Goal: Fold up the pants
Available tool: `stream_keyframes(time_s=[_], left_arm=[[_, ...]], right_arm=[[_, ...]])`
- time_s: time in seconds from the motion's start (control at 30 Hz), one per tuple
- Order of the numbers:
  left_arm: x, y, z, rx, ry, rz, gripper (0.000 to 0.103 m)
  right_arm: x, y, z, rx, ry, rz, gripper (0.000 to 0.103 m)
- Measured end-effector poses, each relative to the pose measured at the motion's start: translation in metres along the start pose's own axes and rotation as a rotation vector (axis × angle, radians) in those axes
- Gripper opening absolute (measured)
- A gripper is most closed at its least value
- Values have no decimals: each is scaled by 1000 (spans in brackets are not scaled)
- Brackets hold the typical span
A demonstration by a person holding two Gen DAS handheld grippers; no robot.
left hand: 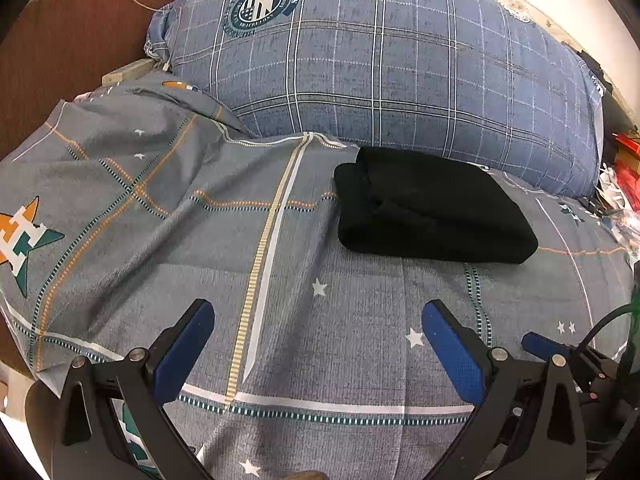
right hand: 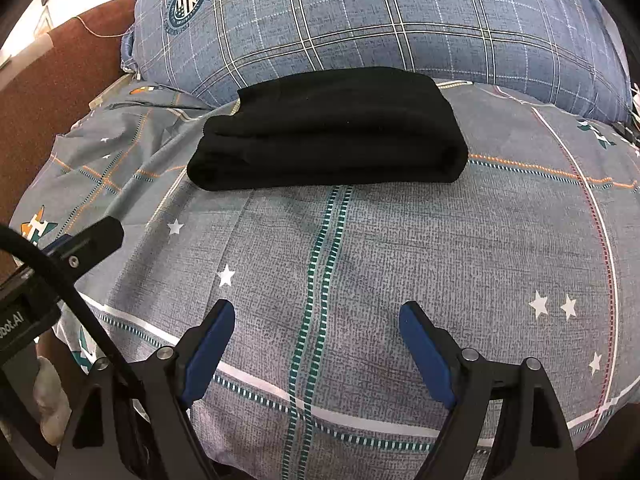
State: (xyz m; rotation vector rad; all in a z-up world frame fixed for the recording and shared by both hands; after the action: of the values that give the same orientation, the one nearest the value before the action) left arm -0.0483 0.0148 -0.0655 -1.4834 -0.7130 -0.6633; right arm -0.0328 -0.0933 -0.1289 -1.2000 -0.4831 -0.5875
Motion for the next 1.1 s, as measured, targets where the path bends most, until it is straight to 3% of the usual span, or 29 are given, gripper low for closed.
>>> stream_keyframes(time_s=[0.7, 1.1], left_arm=[[-11, 14, 3, -13, -32, 66, 103], [-1, 26, 22, -3, -75, 85, 103]], right_arm=[[-2, -1, 7, -4, -20, -11, 90], [16, 12, 33, 25, -79, -11, 90]])
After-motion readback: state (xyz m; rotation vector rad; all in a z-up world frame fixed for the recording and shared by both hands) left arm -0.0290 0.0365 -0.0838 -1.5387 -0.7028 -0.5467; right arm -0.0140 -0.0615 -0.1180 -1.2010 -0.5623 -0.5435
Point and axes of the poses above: each gripper's, at about its wrist camera, not at the fingertips, and y roughly the way its jaws point, z to its left, x to its top, the point moved 3 cm from there along y, roughly the way its jaws point, and after that the axes turned 5 degrees about -z, right-handed, at the moved point
